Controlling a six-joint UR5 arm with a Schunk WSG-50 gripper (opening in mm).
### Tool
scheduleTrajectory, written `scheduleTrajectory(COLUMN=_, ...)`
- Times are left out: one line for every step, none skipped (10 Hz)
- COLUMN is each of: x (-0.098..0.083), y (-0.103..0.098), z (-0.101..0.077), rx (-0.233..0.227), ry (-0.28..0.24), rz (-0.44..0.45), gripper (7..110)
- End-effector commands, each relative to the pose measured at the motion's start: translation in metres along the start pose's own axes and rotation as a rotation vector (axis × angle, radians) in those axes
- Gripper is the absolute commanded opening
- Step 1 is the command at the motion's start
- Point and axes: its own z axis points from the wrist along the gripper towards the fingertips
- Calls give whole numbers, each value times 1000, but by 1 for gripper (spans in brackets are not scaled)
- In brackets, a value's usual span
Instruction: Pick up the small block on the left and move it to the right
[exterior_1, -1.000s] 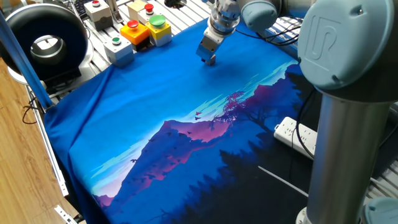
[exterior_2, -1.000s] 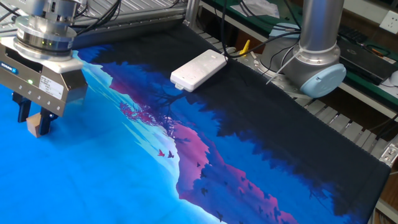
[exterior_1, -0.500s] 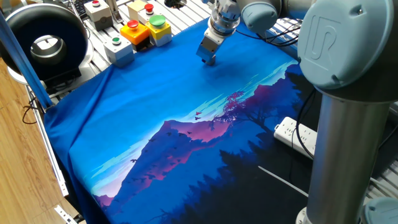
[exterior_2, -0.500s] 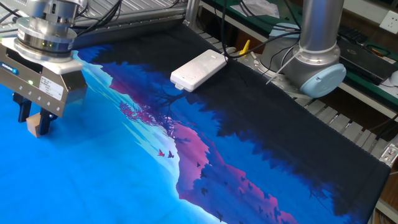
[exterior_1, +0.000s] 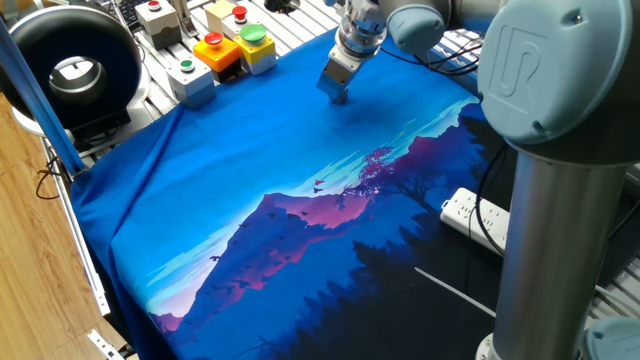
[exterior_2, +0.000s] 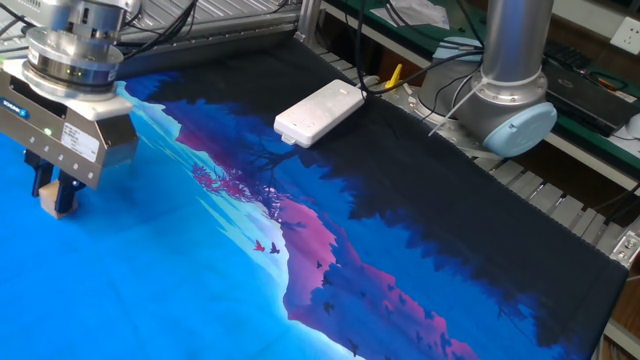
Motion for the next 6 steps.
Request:
scheduleTrajectory(x=0, y=-2, z=-1, rx=0, ry=-2, rz=16, gripper=7)
scheduleTrajectory(x=1, y=-2, z=-3, rx=1, ry=1, rz=16, gripper=7)
scheduleTrajectory(x=2, y=-2, z=-6, rx=-2, ry=7, rz=15, gripper=7)
scheduleTrajectory(x=3, y=-2, z=-8, rx=-1, ry=14, rz=16, gripper=7)
scheduleTrajectory(x=5, y=-3, z=-9, rx=-1, ry=22, rz=16, gripper=7)
scheduleTrajectory(x=7, y=-2, z=-11, rx=-3, ry=29, rz=18, gripper=7)
